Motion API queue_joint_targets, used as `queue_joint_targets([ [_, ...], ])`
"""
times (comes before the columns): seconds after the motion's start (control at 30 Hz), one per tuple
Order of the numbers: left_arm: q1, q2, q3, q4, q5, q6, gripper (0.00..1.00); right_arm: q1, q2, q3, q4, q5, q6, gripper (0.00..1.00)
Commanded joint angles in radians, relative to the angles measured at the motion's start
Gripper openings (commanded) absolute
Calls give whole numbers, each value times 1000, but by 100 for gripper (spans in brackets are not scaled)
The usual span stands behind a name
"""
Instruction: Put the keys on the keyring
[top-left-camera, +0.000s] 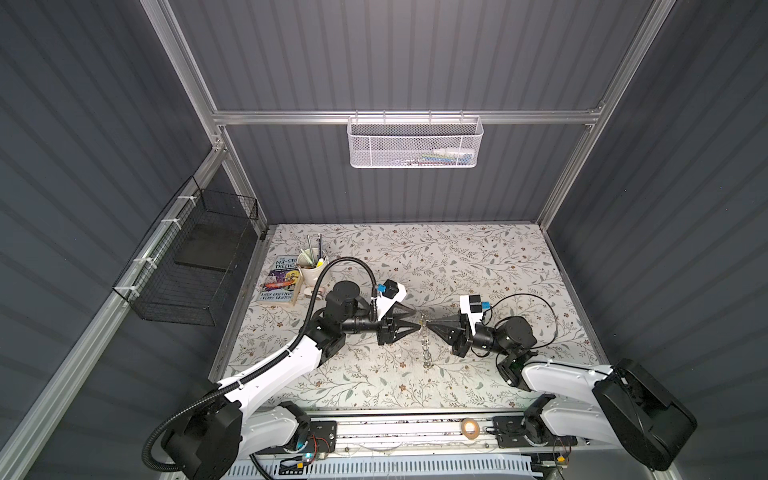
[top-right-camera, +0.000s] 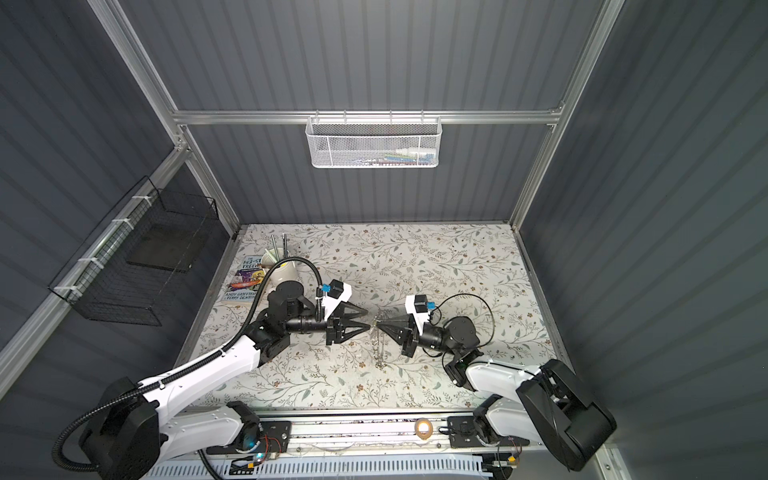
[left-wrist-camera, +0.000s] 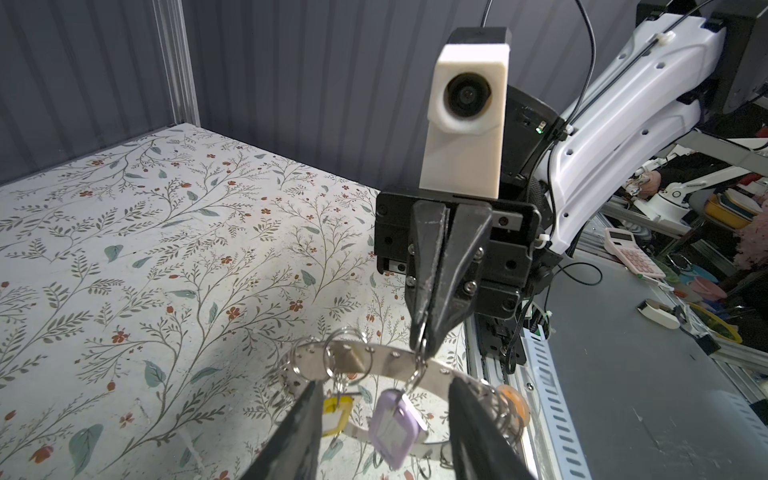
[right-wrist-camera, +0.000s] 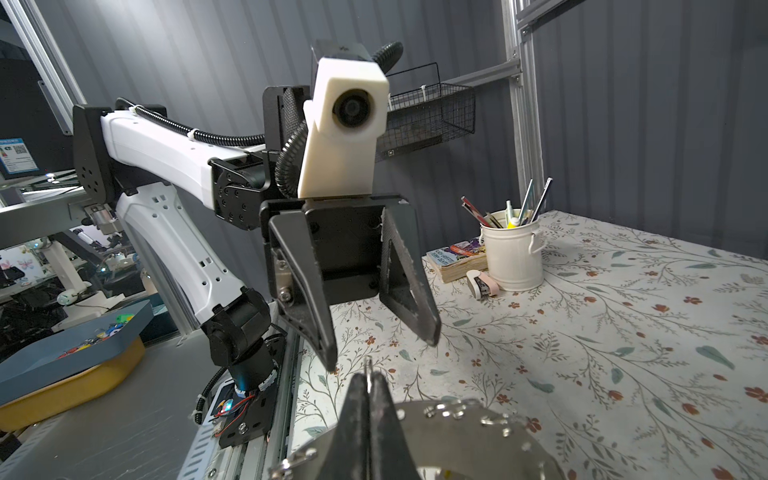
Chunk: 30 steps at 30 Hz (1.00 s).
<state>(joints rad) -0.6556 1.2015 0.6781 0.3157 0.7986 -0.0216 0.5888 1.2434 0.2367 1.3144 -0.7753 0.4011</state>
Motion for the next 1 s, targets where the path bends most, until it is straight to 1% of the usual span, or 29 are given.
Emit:
queue_joint_targets([
  [0.0, 1, 17, 43, 27, 53, 8, 45, -8, 5, 21, 85, -23, 31, 0],
  [0.27, 1, 49, 52, 45, 111, -9, 41, -11, 4, 23, 74, -23, 29, 0],
  [0.4, 1, 63, 54, 53, 125, -12, 37, -13, 5, 24, 68, -22, 30, 0],
  [0.63, -3, 78, 60, 67, 136, -22, 31, -12, 4, 26, 53, -21, 25, 0],
  [0.8, -11, 84, 58, 91, 132, -32, 23, -14, 9, 29, 48, -22, 25, 0],
  [0.97, -21, 92, 56, 103, 128, -37, 20, -14, 10, 29, 44, -21, 24, 0],
])
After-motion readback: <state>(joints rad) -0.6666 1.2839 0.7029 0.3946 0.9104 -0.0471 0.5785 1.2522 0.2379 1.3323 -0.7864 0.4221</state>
